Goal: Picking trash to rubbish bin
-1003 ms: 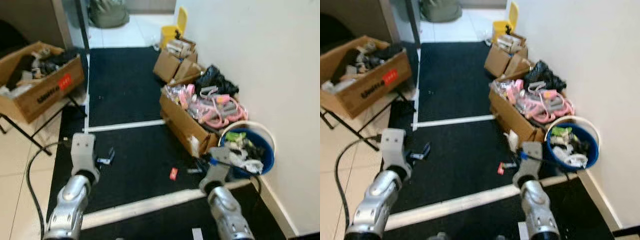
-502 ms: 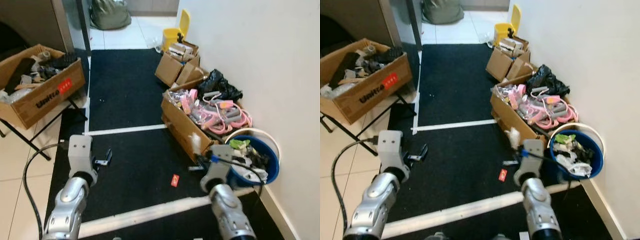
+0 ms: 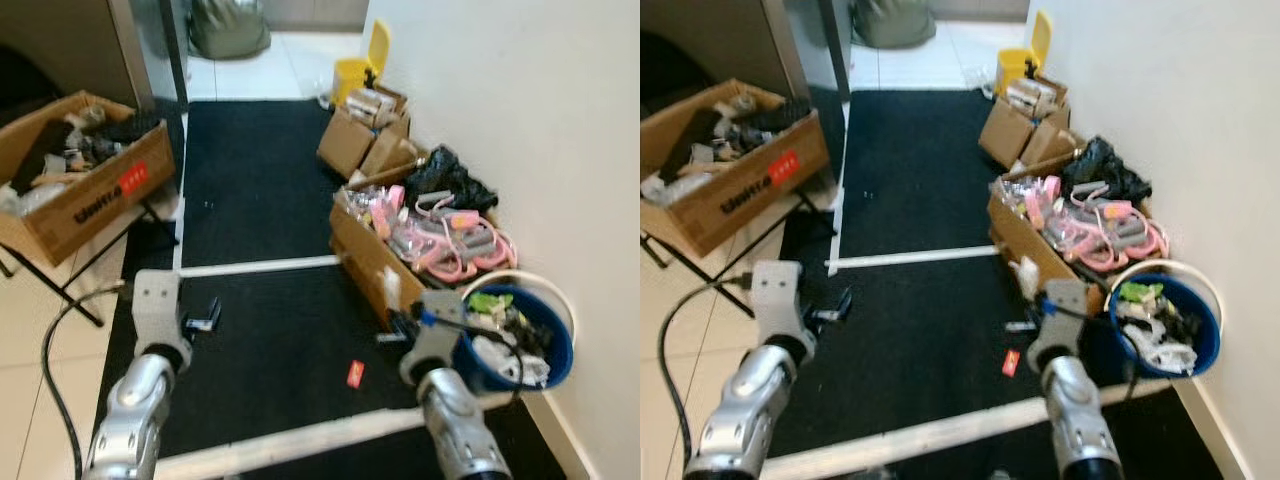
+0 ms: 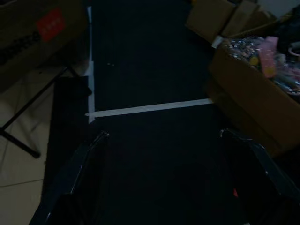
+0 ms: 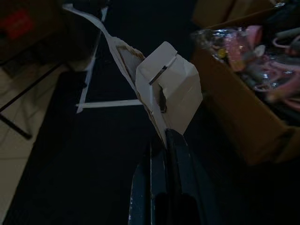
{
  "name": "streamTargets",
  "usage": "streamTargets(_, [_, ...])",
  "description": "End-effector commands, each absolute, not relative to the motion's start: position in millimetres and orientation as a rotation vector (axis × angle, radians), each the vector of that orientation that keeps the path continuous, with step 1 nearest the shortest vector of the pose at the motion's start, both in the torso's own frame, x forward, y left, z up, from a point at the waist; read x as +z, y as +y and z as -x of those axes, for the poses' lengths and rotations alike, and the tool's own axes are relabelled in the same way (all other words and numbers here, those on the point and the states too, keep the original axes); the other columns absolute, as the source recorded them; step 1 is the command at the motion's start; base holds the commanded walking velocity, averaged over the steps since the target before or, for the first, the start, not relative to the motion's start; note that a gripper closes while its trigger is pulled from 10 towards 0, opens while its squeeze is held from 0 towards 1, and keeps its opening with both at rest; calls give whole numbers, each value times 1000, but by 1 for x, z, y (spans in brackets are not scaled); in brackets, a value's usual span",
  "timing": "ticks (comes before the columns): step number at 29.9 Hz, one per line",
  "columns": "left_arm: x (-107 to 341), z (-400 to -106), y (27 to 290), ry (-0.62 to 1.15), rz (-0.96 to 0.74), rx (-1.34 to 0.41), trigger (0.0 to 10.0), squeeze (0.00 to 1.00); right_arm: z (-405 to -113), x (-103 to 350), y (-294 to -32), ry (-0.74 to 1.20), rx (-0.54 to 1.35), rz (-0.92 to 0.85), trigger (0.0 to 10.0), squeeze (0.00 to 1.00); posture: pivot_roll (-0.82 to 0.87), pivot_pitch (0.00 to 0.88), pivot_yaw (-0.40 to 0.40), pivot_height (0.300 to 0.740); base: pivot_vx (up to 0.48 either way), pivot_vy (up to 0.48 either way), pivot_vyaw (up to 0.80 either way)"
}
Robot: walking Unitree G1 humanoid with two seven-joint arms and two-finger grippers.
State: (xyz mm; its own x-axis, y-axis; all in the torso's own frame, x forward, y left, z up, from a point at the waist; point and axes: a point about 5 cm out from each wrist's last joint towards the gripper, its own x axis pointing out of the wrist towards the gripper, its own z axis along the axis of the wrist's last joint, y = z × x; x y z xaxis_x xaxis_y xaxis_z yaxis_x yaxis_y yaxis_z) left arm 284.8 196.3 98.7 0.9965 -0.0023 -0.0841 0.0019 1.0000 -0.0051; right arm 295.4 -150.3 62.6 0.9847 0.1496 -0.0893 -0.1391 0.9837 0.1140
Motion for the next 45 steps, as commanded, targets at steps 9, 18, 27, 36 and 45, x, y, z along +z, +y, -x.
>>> streamTargets(9, [94,-283,193,102,7,-8,10000,0,-291,56,-160,120,114,-96,10000,0,57,150,-33,740,274,0,0])
streamTargets(18, [97,-285,195,94,6,-2,10000,0,-293,53,-159,126,112,-97,10000,0,66,137,-38,740,274,0,0])
streamTargets(27, [94,-280,196,97,10,9,10000,0,-291,51,-156,134,122,-98,10000,0,61,139,-46,740,275,0,0])
streamTargets(36, [93,-277,196,101,8,13,10000,0,-293,49,-155,146,126,-94,10000,0,79,133,-52,740,277,0,0])
streamTargets(45, [95,-273,200,99,0,24,10000,0,-297,46,-148,153,140,-101,10000,0,120,131,-58,740,274,0,0])
